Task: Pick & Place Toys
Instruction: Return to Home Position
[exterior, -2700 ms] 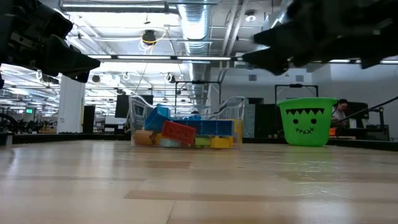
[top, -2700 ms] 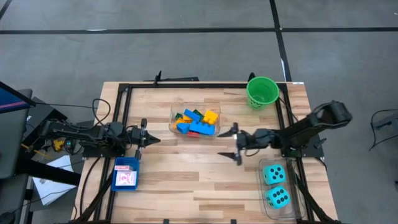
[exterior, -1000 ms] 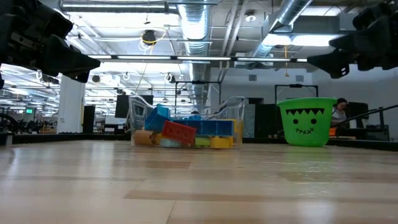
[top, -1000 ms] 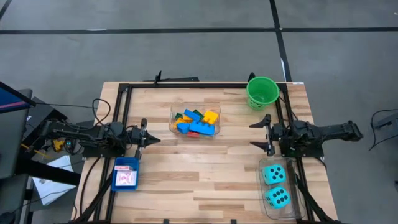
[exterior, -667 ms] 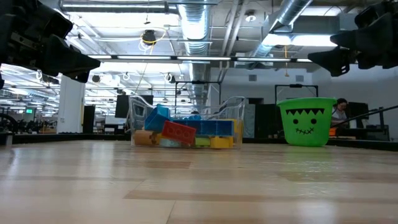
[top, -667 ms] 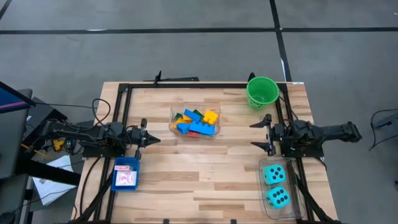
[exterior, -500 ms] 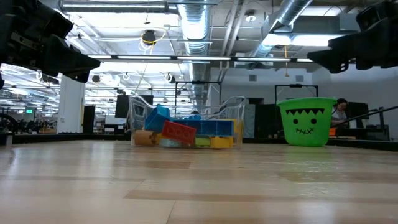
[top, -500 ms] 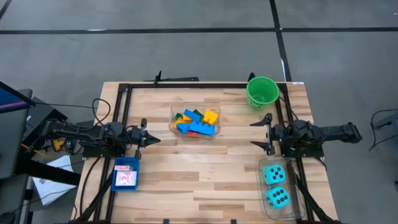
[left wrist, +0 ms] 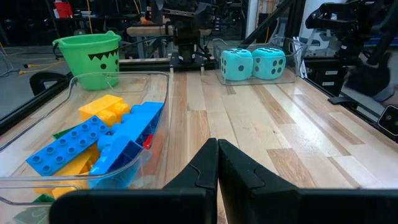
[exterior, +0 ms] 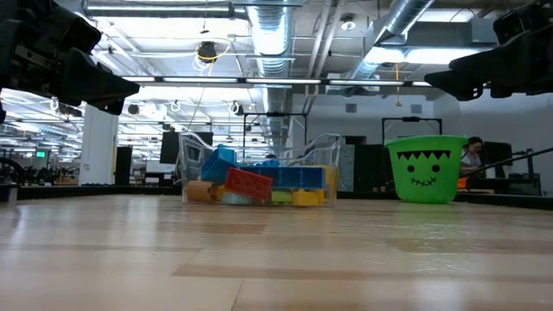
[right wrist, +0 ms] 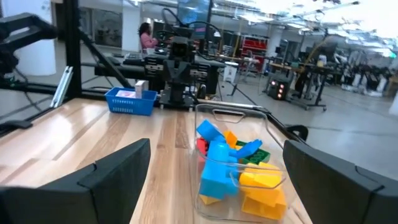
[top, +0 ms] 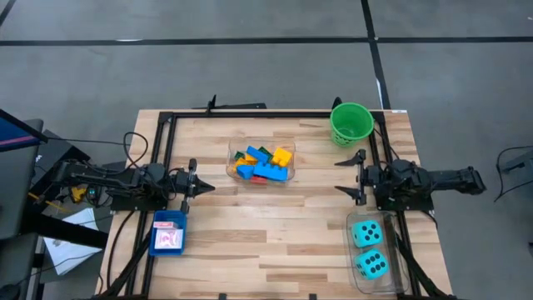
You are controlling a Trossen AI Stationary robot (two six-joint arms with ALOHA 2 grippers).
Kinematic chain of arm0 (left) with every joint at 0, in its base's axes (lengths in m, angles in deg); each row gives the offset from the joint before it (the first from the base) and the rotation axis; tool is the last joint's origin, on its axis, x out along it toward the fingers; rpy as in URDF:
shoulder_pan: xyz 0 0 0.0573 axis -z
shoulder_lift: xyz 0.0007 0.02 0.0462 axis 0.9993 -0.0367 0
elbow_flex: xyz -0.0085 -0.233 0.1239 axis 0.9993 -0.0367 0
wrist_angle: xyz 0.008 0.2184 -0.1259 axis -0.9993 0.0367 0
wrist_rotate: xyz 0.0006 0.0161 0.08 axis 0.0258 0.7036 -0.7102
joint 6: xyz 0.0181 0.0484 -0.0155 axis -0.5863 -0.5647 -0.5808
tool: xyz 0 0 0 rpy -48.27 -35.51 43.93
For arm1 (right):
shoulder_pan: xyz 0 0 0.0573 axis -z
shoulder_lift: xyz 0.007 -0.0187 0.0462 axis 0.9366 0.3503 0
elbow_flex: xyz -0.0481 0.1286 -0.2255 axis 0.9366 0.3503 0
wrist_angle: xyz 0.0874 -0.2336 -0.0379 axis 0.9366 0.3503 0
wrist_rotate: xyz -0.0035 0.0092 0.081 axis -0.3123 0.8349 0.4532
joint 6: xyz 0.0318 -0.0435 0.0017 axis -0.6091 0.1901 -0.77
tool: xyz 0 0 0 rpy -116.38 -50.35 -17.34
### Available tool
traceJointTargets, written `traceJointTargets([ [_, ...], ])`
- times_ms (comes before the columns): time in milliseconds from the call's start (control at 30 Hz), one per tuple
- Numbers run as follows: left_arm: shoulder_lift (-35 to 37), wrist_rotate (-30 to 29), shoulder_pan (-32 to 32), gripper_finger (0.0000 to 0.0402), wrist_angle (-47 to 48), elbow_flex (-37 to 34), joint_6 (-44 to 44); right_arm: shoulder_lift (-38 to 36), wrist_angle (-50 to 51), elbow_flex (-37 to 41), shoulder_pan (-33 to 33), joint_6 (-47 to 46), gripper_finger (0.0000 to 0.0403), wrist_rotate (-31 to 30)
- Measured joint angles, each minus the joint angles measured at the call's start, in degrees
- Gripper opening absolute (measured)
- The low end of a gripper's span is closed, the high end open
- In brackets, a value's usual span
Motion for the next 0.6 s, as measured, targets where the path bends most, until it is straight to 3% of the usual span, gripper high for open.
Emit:
traceJointTargets([
  [600, 0.0, 0.0, 0.0, 0.0003, 0.0, 0.0, 0.0, 1.4, 0.0, 0.0, 2.1, -3.4, 0.0359, -0.1],
])
